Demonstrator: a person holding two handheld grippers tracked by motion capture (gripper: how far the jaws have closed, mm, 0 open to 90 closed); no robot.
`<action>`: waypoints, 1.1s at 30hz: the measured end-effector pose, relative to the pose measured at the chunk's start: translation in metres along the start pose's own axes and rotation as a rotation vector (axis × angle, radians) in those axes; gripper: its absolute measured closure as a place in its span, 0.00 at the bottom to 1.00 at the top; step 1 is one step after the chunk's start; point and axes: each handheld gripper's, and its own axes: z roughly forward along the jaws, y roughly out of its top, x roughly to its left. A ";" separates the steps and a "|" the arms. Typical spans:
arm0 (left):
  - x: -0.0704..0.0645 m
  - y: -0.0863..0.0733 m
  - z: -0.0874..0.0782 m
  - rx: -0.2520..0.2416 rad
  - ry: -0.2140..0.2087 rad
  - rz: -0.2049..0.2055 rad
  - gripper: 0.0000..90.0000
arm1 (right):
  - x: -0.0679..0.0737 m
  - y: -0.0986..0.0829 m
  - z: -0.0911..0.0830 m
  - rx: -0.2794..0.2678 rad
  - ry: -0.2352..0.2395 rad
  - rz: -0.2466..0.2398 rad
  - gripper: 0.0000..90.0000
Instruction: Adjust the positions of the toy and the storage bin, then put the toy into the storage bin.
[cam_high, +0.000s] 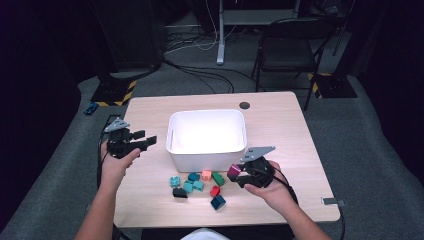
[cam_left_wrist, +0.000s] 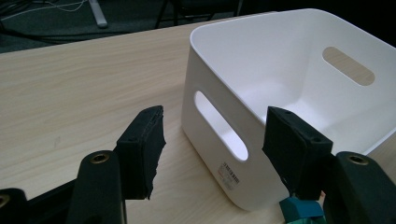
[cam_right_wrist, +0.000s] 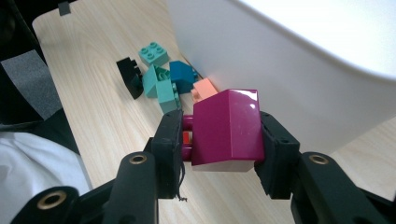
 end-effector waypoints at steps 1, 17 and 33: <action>0.000 0.000 0.000 0.002 -0.003 0.002 0.42 | 0.000 0.002 -0.001 -0.003 0.002 -0.002 0.63; 0.001 -0.001 0.000 0.012 0.012 0.008 0.42 | -0.013 0.068 -0.028 -0.073 -0.009 -0.037 0.63; 0.007 -0.002 -0.009 -0.010 0.024 -0.005 0.42 | -0.041 0.119 0.020 -0.048 -0.015 -0.040 0.63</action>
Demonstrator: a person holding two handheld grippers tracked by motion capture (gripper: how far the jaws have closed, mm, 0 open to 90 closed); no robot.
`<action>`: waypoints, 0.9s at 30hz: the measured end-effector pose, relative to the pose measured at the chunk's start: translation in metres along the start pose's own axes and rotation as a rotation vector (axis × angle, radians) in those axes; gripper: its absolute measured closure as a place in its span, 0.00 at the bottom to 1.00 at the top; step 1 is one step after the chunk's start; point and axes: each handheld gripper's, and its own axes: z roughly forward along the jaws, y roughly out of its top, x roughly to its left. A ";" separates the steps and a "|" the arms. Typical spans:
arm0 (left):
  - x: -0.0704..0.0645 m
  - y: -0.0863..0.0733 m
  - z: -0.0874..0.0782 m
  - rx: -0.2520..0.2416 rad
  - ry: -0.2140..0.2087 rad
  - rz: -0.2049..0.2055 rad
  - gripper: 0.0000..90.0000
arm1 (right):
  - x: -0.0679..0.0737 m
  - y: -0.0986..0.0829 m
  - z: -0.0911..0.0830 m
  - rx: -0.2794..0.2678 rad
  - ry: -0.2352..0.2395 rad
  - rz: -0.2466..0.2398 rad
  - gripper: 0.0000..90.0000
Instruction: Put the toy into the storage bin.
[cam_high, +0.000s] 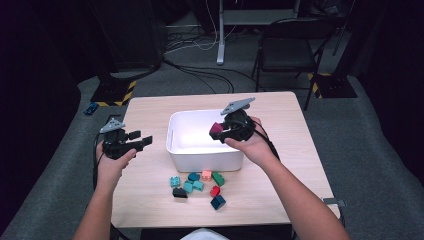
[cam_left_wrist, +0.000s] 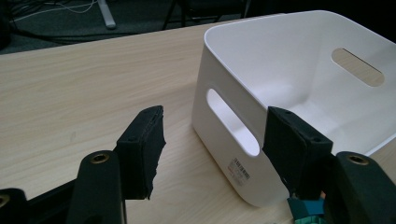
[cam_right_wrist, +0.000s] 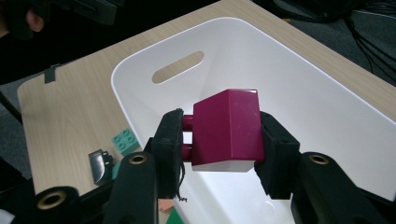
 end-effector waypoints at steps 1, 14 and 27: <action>0.000 0.000 0.000 -0.001 0.000 0.001 0.42 | -0.001 0.002 0.004 0.005 0.003 0.003 0.63; 0.005 -0.001 -0.001 -0.001 0.001 -0.012 0.42 | -0.009 0.029 0.060 0.029 0.055 -0.020 0.63; 0.006 -0.002 0.003 0.005 -0.005 -0.010 0.42 | -0.018 0.033 0.104 0.071 0.073 -0.037 0.63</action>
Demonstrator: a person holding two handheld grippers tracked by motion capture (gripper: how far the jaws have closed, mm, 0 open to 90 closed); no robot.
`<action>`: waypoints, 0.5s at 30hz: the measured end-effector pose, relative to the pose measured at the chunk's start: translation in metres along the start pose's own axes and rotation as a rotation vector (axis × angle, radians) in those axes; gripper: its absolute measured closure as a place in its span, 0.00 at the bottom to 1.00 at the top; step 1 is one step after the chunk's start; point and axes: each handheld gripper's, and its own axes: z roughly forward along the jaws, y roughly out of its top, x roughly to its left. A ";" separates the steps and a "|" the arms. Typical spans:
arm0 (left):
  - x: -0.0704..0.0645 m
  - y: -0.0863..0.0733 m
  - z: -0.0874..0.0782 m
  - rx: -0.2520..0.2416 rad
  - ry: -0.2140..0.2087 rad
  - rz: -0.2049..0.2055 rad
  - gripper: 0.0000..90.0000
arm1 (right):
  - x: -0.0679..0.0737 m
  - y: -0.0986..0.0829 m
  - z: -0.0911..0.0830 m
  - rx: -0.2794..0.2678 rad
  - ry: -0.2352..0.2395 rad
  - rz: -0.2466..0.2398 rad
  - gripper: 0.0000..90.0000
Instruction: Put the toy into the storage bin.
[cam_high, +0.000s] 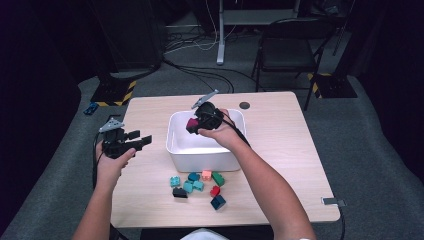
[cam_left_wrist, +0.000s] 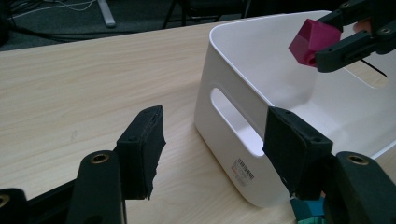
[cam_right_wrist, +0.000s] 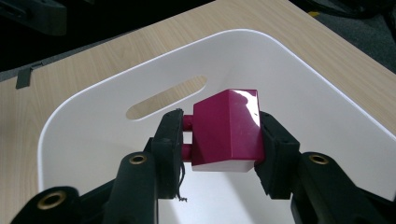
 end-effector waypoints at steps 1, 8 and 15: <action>0.000 -0.001 0.001 -0.002 0.001 -0.010 0.42 | -0.001 0.000 0.002 0.004 -0.004 -0.004 0.63; 0.002 0.000 -0.001 0.000 0.003 -0.005 0.42 | -0.003 -0.002 0.012 0.048 -0.026 0.004 0.62; 0.002 -0.001 -0.001 0.003 0.004 -0.005 0.42 | 0.000 -0.001 0.005 0.035 -0.032 -0.002 0.59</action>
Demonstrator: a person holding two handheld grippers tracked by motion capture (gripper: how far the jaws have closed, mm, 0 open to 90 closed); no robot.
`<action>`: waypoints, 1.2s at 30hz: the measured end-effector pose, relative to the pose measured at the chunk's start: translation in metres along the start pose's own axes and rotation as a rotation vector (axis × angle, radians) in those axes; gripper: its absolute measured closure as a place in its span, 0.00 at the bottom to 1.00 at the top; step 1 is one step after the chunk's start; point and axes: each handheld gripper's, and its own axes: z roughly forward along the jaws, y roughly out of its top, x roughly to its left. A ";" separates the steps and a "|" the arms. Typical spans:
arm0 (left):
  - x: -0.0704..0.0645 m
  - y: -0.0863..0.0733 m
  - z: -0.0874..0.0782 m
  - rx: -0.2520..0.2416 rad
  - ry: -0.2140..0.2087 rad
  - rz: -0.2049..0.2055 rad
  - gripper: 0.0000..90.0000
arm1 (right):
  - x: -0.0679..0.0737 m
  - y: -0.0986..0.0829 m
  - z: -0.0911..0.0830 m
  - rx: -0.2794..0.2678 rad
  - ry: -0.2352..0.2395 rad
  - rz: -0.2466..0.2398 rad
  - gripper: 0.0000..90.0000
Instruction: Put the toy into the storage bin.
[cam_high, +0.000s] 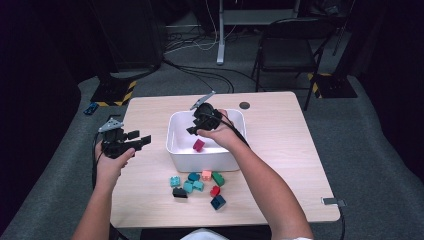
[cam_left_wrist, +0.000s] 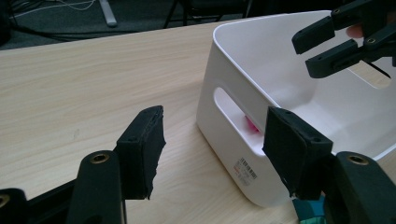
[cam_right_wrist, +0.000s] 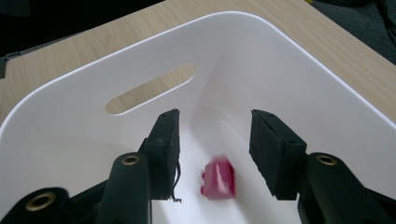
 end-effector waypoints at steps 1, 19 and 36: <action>0.000 0.000 0.000 -0.002 0.000 -0.001 0.42 | 0.000 0.000 -0.002 -0.006 0.001 -0.007 0.59; 0.001 -0.001 0.002 0.003 0.011 0.001 0.42 | 0.036 -0.008 -0.068 -0.097 0.015 -0.072 0.58; 0.001 0.000 0.003 -0.003 0.017 0.011 0.40 | 0.063 -0.043 -0.126 -0.173 0.026 -0.070 0.45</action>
